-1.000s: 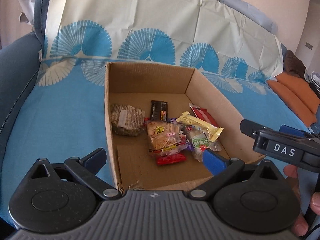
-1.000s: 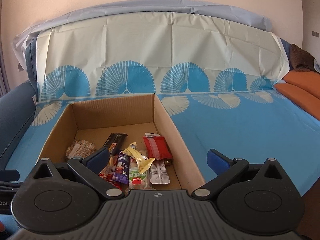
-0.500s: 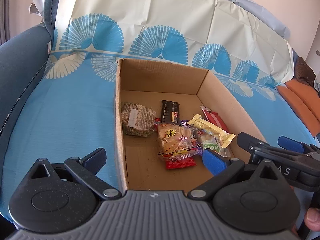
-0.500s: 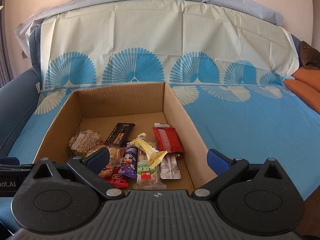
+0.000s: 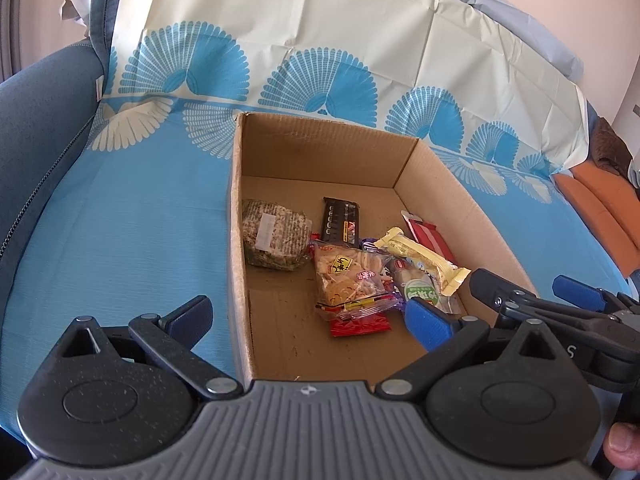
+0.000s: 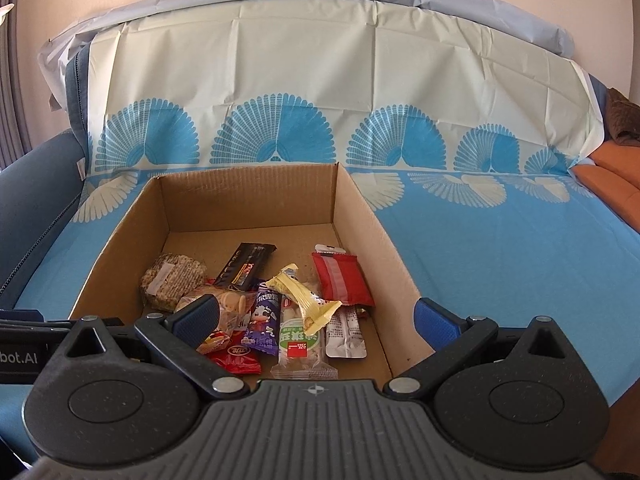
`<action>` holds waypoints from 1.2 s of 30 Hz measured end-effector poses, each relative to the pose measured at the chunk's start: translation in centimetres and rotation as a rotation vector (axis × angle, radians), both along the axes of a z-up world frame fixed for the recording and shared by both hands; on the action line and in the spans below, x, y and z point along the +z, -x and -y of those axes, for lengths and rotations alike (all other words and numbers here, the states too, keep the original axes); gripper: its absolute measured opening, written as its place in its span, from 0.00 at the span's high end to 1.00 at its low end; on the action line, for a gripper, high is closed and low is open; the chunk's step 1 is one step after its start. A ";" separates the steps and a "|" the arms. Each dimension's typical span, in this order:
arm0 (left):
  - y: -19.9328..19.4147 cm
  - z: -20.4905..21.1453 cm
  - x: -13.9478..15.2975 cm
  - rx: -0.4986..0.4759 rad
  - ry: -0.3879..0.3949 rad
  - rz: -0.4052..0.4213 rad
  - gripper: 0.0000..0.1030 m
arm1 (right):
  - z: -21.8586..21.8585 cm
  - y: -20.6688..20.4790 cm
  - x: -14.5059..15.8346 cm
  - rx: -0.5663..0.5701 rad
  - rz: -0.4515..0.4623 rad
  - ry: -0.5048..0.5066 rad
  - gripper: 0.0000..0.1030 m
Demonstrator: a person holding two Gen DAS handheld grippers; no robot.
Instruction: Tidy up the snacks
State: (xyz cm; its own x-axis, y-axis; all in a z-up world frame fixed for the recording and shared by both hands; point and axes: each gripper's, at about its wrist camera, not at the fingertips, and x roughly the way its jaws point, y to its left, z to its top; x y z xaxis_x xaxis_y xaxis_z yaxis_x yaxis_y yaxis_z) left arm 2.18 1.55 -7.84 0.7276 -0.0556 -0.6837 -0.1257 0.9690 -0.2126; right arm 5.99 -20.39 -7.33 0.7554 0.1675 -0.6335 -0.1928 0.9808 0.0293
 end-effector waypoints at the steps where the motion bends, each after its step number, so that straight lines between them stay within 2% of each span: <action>1: 0.0 0.0 0.0 0.000 0.001 0.000 0.00 | 0.0 0.0 0.0 0.000 0.000 0.000 0.01; 17: 0.0 0.3 0.2 -0.007 -0.005 0.017 0.00 | -0.1 0.0 0.0 0.000 -0.002 -0.002 0.01; 36: -0.7 0.4 -0.1 -0.019 0.028 0.013 0.00 | 0.3 -1.0 -0.4 -0.012 -0.034 -0.020 0.01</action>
State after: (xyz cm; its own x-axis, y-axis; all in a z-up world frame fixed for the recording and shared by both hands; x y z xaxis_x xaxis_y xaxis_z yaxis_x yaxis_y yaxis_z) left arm 2.93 1.17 -7.96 0.7350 -0.0885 -0.6722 -0.1041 0.9650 -0.2408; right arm 6.98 -20.70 -7.72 0.7353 0.1712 -0.6557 -0.1791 0.9823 0.0556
